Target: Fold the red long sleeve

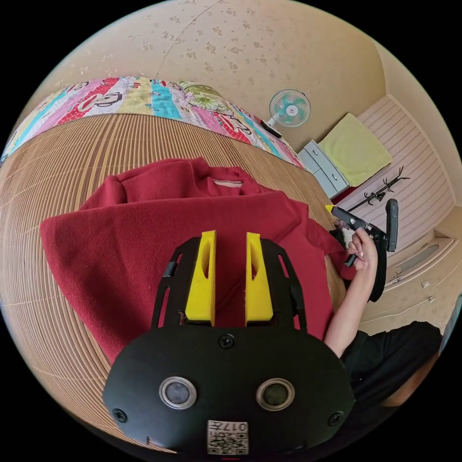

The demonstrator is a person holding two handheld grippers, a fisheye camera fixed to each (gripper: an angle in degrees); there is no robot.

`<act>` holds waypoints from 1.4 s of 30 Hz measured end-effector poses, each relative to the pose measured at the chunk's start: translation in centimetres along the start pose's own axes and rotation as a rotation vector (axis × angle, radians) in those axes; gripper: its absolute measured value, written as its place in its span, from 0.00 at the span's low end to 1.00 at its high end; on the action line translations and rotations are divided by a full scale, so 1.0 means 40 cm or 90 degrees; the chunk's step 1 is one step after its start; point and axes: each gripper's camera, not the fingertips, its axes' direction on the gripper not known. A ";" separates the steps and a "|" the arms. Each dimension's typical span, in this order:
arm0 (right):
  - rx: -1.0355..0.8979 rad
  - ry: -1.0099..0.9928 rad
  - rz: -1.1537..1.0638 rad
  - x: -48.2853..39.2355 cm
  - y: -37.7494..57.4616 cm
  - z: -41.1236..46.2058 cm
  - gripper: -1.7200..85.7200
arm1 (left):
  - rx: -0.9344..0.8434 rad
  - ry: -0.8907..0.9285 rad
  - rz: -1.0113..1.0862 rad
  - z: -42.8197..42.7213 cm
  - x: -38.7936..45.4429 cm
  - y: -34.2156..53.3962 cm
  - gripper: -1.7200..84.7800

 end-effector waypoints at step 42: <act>-0.207 0.256 -0.068 -0.251 -0.001 -0.028 0.04 | 0.188 -0.175 -0.076 -0.099 -0.003 0.038 0.15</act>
